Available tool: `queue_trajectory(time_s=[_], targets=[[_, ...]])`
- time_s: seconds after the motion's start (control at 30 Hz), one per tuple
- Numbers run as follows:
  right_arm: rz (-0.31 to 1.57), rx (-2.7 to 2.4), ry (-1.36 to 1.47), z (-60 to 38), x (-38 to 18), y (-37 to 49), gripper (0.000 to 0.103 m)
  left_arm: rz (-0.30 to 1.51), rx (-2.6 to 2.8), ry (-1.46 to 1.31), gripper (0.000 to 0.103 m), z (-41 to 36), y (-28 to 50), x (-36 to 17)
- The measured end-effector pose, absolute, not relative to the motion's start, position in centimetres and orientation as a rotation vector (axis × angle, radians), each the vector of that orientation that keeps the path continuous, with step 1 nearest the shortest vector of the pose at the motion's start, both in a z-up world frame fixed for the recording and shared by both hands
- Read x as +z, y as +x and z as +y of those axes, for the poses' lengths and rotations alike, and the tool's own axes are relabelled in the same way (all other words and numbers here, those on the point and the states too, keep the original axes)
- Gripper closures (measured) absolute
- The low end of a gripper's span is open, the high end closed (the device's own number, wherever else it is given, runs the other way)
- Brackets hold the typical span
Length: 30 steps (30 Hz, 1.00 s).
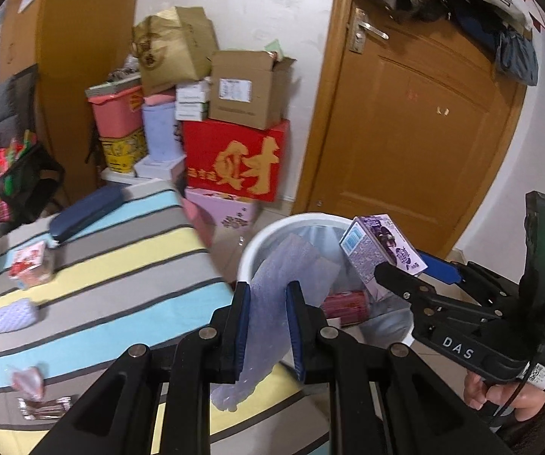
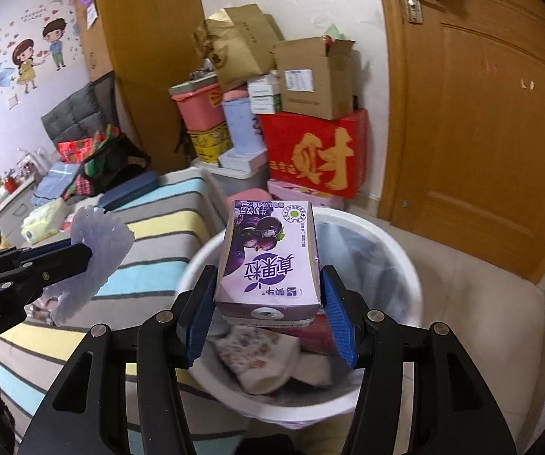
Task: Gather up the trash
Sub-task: 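Carry the plastic wrap and purple carton with both tools over the bin, then open both tools to drop the plastic wrap and carton into the bin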
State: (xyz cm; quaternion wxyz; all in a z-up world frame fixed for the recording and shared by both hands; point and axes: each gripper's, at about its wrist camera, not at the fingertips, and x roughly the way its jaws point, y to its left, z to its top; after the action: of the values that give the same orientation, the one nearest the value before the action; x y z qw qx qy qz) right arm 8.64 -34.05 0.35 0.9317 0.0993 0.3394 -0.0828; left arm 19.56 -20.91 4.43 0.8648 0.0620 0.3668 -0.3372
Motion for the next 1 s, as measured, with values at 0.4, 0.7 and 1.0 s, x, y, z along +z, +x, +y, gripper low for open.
queue_trajectory(time_s=[0.4,0.7,1.0], targets=[[0.748,-0.231,0.207,-37.6,-1.5,8.2,0.048,0.814,-0.761,0.152,0.083,-26.6,19.5,1.8],[0.772,-0.252,0.2,-38.4,-2.4,8.6,0.048,0.831,-0.762,0.151,0.078,-28.0,19.9,0.8],[0.746,-0.262,0.218,-38.5,-2.1,8.2,0.041,0.827,-0.736,0.123,0.056,-26.6,20.3,1.2]])
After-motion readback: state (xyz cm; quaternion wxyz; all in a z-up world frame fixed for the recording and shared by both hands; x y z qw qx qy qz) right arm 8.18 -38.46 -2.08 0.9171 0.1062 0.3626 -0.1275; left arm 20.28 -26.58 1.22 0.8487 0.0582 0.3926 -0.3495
